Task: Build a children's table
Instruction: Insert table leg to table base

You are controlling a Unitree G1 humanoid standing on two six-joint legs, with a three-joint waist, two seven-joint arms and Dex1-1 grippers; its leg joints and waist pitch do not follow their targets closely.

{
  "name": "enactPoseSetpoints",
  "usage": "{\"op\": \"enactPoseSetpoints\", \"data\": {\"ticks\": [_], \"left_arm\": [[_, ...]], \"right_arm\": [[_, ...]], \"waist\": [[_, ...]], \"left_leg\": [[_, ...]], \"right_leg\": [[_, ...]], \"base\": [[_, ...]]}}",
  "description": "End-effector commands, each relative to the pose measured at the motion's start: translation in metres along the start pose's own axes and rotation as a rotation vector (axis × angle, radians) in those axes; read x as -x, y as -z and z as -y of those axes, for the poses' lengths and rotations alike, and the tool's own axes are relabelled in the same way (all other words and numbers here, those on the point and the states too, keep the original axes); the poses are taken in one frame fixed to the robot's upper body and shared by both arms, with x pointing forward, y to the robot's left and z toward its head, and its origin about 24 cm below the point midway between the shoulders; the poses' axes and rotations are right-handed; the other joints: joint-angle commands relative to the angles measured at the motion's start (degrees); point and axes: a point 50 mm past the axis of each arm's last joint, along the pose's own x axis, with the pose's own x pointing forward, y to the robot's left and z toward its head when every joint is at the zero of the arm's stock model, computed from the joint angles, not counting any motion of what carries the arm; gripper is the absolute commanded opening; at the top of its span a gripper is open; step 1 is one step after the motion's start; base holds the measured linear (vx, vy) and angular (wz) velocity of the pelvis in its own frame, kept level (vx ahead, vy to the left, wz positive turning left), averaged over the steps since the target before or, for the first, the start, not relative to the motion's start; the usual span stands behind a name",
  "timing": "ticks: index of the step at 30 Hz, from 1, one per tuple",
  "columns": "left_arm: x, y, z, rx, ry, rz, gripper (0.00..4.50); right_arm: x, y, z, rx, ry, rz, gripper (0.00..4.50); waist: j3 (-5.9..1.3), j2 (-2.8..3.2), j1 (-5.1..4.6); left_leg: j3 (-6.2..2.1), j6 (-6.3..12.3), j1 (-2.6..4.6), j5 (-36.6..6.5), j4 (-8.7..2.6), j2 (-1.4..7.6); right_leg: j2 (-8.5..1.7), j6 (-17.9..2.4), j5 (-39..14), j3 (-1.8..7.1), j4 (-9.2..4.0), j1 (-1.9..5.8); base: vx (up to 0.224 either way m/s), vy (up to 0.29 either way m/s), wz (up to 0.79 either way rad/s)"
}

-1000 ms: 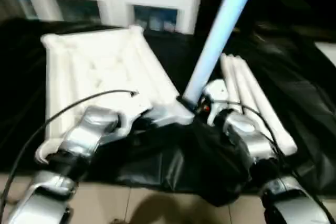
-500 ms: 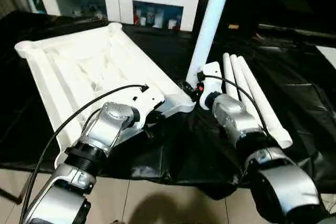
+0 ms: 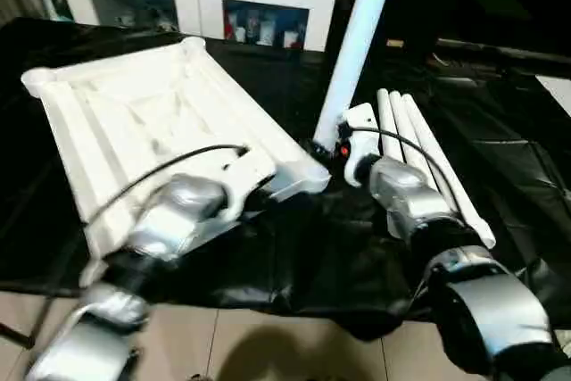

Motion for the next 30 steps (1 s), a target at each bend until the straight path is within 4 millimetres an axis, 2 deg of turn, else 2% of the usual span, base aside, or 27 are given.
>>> {"op": "enactPoseSetpoints", "data": {"ticks": [1, 2, 3, 4, 5, 6, 7, 8, 9, 10, 12, 14, 16, 17, 19, 22, 23, 24, 26, 27, 28, 29, 30], "left_arm": [[0.001, -0.015, 0.018, -0.093, 0.198, 0.071, 0.00], [0.001, -0.015, 0.018, -0.093, 0.198, 0.071, 0.00], [0.011, -0.010, 0.016, -0.109, 0.212, 0.057, 0.00], [0.011, -0.010, 0.016, -0.109, 0.212, 0.057, 0.00], [0.017, -0.007, 0.014, -0.108, 0.217, 0.043, 0.00], [0.022, -0.003, 0.014, -0.109, 0.230, 0.028, 0.00], [0.022, -0.003, 0.014, -0.109, 0.230, 0.028, 0.00], [0.025, -0.001, 0.013, -0.111, 0.243, 0.015, 0.00], [0.026, 0.000, 0.013, -0.113, 0.247, 0.012, 0.00], [0.027, 0.000, 0.014, -0.113, 0.254, 0.011, 0.00], [0.029, 0.001, 0.014, -0.120, 0.263, 0.008, 0.00], [0.029, 0.002, 0.014, -0.125, 0.265, 0.003, 0.00], [0.029, 0.002, 0.014, -0.126, 0.266, 0.003, 0.00], [0.029, 0.002, 0.014, -0.125, 0.266, 0.002, 0.00], [0.029, 0.002, 0.014, -0.126, 0.266, 0.002, 0.00], [0.028, 0.003, 0.012, -0.122, 0.241, 0.001, 0.00], [0.024, 0.003, 0.010, -0.104, 0.209, -0.002, 0.00], [0.023, 0.002, 0.010, -0.099, 0.200, -0.004, 0.00], [0.008, -0.003, 0.000, -0.032, 0.039, 0.011, 0.00], [0.001, -0.007, -0.003, 0.000, -0.018, 0.020, 0.00], [-0.002, -0.008, -0.003, 0.015, -0.038, 0.025, 0.00], [-0.007, -0.010, -0.004, 0.042, -0.072, 0.023, 0.00], [-0.010, -0.011, -0.004, 0.059, -0.093, 0.019, 0.00]], "right_arm": [[0.017, 0.062, -0.017, -0.128, -0.143, -0.239, 1.86], [0.017, 0.062, -0.017, -0.128, -0.143, -0.239, 1.86], [0.029, 0.065, -0.016, -0.106, -0.228, -0.269, 1.86], [0.029, 0.065, -0.016, -0.106, -0.228, -0.269, 1.86], [0.035, 0.067, -0.017, -0.096, -0.273, -0.289, 1.86], [0.039, 0.069, -0.017, -0.089, -0.302, -0.307, 1.86], [0.039, 0.069, -0.017, -0.089, -0.302, -0.307, 1.86], [0.041, 0.071, -0.018, -0.085, -0.319, -0.323, 1.86], [0.042, 0.071, -0.018, -0.084, -0.325, -0.328, 1.86], [0.042, 0.072, -0.018, -0.077, -0.331, -0.340, 1.86], [0.040, 0.074, -0.020, -0.068, -0.336, -0.351, 1.86], [0.038, 0.074, -0.022, -0.070, -0.338, -0.353, 1.86], [0.038, 0.074, -0.022, -0.070, -0.343, -0.354, 1.86], [0.038, 0.075, -0.024, -0.068, -0.359, -0.360, 1.86], [0.038, 0.075, -0.025, -0.067, -0.366, -0.363, 1.86], [0.035, 0.076, -0.025, -0.060, -0.338, -0.364, 1.86], [0.031, 0.078, -0.022, -0.042, -0.238, -0.358, 1.86], [0.029, 0.078, -0.021, -0.037, -0.211, -0.356, 1.86], [0.020, 0.081, -0.011, -0.081, 0.076, -0.332, 1.86], [0.017, 0.083, -0.008, -0.107, 0.171, -0.332, 1.86], [0.016, 0.084, -0.008, -0.119, 0.205, -0.334, 1.86], [0.014, 0.084, -0.007, -0.127, 0.267, -0.329, 1.86], [0.013, 0.085, -0.007, -0.131, 0.306, -0.325, 1.86]], "waist": [[-1.73, 1.41, 0.02], [-1.93, 1.38, -0.13], [-2.03, 1.33, -0.17], [-2.40, 1.47, -0.04], [-2.81, 1.50, -0.02], [-3.15, 1.44, -0.10], [-3.22, 1.33, -0.16], [-3.21, 1.52, -0.11], [-3.27, 1.39, -0.08], [-3.19, 1.59, 0.06], [-3.01, 1.53, 0.17], [-2.60, 1.68, 0.23], [-2.39, 1.73, 0.17], [-2.07, 1.61, 0.06], [-1.93, 1.69, 0.05], [-1.85, 1.62, 0.02], [-1.90, 1.64, 0.02], [-1.84, 1.68, -0.03], [-1.59, 1.65, -0.23], [-1.06, 1.60, -0.34], [-1.23, 1.53, -0.23], [-1.38, 1.37, -0.19], [-1.24, 1.36, -0.22]], "left_leg": [[-0.95, 3.39, -0.24, -15.1, -4.75, 4.12], [-0.65, 3.92, -0.34, -12.3, -4.47, 3.99], [-0.56, 4.32, -0.46, -10.3, -4.32, 3.94], [-0.21, 5.51, -0.26, -5.7, -3.71, 3.94], [0.14, 7.00, -0.04, -0.3, -3.07, 3.58], [0.25, 9.26, 0.01, 5.4, -2.42, 3.22], [0.31, 10.42, -0.22, 7.7, -2.18, 2.99], [0.30, 11.92, -0.16, 10.2, -2.00, 3.11], [0.27, 12.32, -0.22, 10.6, -1.93, 3.17], [0.29, 12.41, -0.37, 10.2, -1.95, 3.42], [0.38, 11.05, -0.34, 6.7, -2.24, 3.71], [0.46, 7.66, -0.02, 0.0, -2.86, 4.09], [0.42, 5.71, 0.05, -3.2, -3.19, 4.17], [0.35, 3.25, 0.12, -7.8, -3.64, 4.17], [0.30, 1.65, 0.32, -10.2, -3.94, 4.19], [0.19, 0.50, 0.32, -12.0, -4.19, 4.15], [0.14, 0.22, 0.29, -11.4, -4.20, 4.11], [0.13, -0.03, 0.25, -11.4, -4.26, 4.13], [0.20, -0.93, 0.41, -13.0, -4.43, 4.15], [-0.01, -2.43, 0.72, -16.5, -4.60, 3.96], [-0.28, -3.29, 1.03, -18.9, -4.52, 3.87], [-0.55, -2.97, 0.82, -19.5, -4.58, 3.81], [-0.51, -2.88, 0.76, -19.7, -4.68, 3.85]], "right_leg": [[-4.76, -12.0, -14.4, 3.68, -4.68, 0.87], [-4.65, -13.2, -10.1, 3.66, -4.19, 1.02], [-4.52, -13.8, -7.4, 3.59, -3.90, 1.25], [-4.35, -15.1, -0.2, 3.48, -3.03, 1.46], [-3.92, -16.9, 8.5, 3.34, -2.15, 1.60], [-3.61, -18.4, 17.6, 3.31, -1.20, 1.78], [-3.55, -18.8, 21.2, 3.36, -0.89, 1.98], [-3.57, -19.4, 25.0, 3.31, -0.59, 1.93], [-3.54, -19.5, 25.7, 3.25, -0.51, 2.11], [-3.59, -19.5, 25.2, 3.19, -0.49, 2.25], [-3.71, -19.2, 20.9, 3.11, -0.91, 2.33], [-3.83, -18.5, 11.0, 3.15, -1.77, 2.09], [-3.86, -17.9, 6.2, 3.22, -2.17, 2.02], [-3.93, -16.7, -0.5, 3.44, -2.74, 1.86], [-3.93, -15.6, -5.0, 3.61, -3.21, 1.67], [-3.90, -14.2, -9.0, 3.72, -3.65, 1.51], [-3.95, -13.9, -9.0, 3.76, -3.62, 1.49], [-3.98, -13.7, -9.1, 3.79, -3.62, 1.42], [-3.93, -13.2, -11.6, 3.89, -3.82, 1.06], [-3.99, -12.1, -18.3, 3.90, -4.47, 0.69], [-4.35, -10.4, -24.2, 3.97, -4.92, 0.63], [-4.36, -9.0, -26.3, 3.96, -5.08, 0.66], [-4.33, -8.5, -26.8, 4.01, -5.21, 0.47]], "base": [[0.094, -0.029, 0.03], [0.094, -0.029, 0.03], [0.108, -0.025, 0.03], [0.129, -0.016, 0.04], [0.129, -0.016, 0.04], [0.139, -0.012, 0.05], [0.108, -0.014, 0.04], [0.108, -0.014, 0.04], [0.071, -0.016, 0.02], [0.000, 0.000, 0.00], [0.000, 0.000, 0.00], [0.000, 0.000, 0.00], [0.000, 0.000, 0.00], [0.000, 0.000, 0.00], [0.000, 0.000, 0.00], [0.000, 0.000, 0.00], [0.000, 0.000, 0.00], [0.000, 0.000, 0.00], [0.000, 0.000, 0.00], [0.000, 0.000, 0.00], [0.000, 0.000, 0.00], [0.000, 0.000, 0.00], [0.000, 0.000, 0.00]]}}
